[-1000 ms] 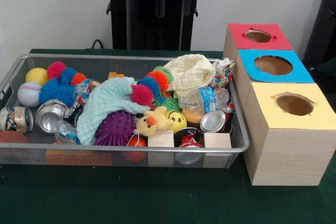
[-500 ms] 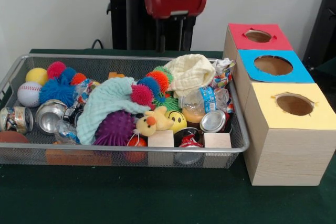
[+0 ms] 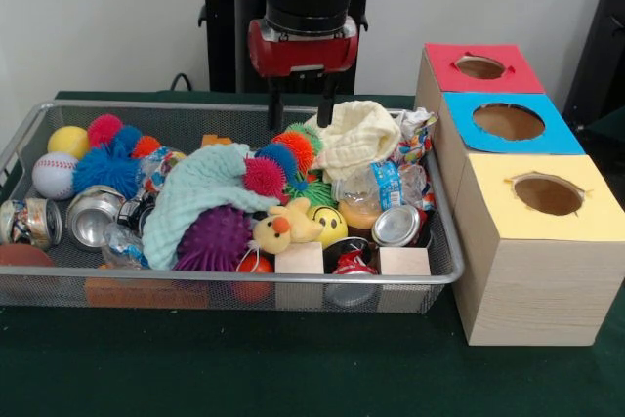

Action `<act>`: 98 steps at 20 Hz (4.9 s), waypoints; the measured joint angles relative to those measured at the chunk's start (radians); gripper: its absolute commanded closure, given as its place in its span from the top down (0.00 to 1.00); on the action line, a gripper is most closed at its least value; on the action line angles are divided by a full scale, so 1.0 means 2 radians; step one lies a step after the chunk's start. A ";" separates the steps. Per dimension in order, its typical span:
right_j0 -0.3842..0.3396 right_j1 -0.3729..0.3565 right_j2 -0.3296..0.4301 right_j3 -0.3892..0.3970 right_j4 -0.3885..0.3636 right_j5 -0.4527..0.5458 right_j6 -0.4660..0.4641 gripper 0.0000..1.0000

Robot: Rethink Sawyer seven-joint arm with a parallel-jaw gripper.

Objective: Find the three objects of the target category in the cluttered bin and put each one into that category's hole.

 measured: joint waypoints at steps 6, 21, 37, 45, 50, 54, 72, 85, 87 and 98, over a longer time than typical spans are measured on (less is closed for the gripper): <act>0.000 0.012 -0.014 -0.007 0.008 0.000 0.000 1.00; 0.000 0.062 -0.019 -0.081 0.018 0.000 0.000 1.00; 0.000 0.087 -0.018 -0.122 0.019 0.000 0.000 1.00; 0.001 0.091 -0.018 -0.122 0.020 0.000 0.000 1.00; 0.003 0.099 -0.018 -0.124 0.020 0.000 0.000 1.00; 0.005 0.107 -0.018 -0.127 0.021 0.000 0.000 1.00; 0.007 0.125 -0.014 -0.132 0.034 0.000 0.000 1.00; 0.010 0.129 -0.014 -0.141 0.035 0.000 0.000 1.00; 0.010 0.129 -0.014 -0.141 0.035 0.000 0.000 1.00; 0.010 0.129 -0.014 -0.143 0.035 -0.022 0.000 0.00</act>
